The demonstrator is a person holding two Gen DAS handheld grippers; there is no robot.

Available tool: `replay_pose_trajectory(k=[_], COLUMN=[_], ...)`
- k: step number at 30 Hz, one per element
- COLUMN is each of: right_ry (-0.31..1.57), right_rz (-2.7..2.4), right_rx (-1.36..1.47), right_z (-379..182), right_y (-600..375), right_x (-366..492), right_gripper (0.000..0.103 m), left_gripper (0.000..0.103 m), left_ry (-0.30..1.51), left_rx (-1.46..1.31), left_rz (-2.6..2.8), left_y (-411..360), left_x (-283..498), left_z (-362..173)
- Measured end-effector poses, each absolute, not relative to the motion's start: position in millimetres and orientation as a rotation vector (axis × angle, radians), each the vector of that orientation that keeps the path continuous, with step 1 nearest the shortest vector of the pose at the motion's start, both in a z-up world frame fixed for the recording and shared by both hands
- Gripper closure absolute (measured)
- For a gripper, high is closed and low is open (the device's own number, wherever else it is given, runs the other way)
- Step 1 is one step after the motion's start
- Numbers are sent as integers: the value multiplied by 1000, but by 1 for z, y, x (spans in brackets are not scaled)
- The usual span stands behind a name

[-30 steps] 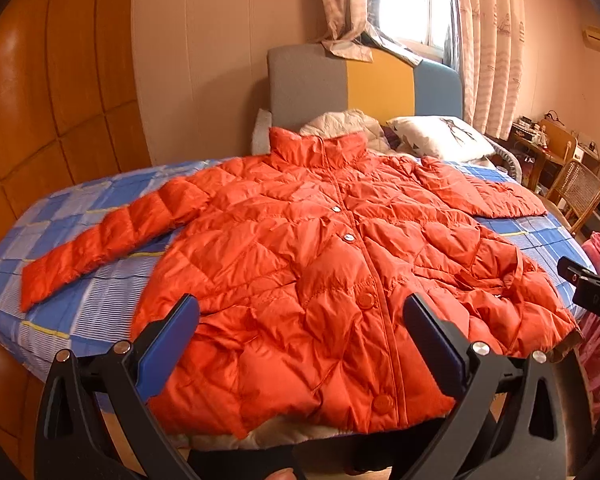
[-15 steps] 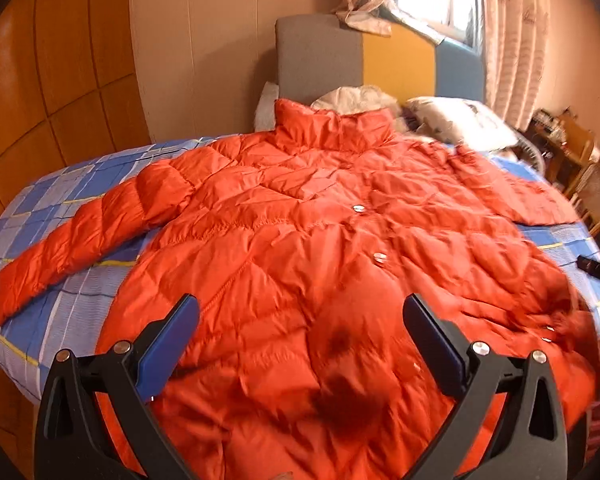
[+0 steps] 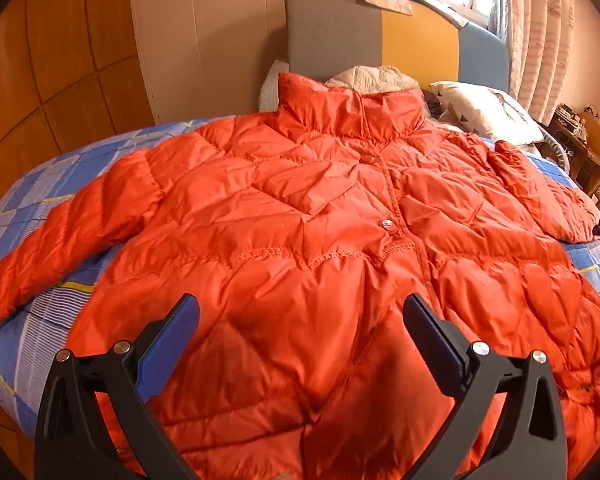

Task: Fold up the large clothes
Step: 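Move both tools toward the jacket and grasp a sleeve with the right gripper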

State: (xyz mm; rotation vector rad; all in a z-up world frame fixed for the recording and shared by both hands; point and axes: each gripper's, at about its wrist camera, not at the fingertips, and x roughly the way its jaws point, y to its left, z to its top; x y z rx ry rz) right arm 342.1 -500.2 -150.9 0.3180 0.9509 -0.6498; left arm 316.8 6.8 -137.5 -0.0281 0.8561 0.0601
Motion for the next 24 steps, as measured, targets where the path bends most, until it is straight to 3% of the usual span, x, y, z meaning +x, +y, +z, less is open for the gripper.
replay_pose_trajectory(k=[6, 8, 12, 20, 24], right_ry=[955, 959, 971, 942, 915], right_rz=[-693, -696, -704, -694, -689], right_rx=[431, 440, 386, 224, 146], right_z=[-166, -171, -179, -181, -172], right_y=[-533, -537, -533, -519, -507], right_x=[378, 390, 402, 412, 414], right_gripper=[19, 29, 38, 84, 90], left_gripper=[2, 2, 2, 2, 2], left_ry=[884, 891, 893, 896, 894], left_rx=[-50, -48, -42, -50, -52], left_rz=[66, 68, 69, 64, 61], left_y=[7, 6, 5, 6, 6], left_x=[335, 337, 337, 339, 339], left_z=[-156, -162, -170, -172, -172])
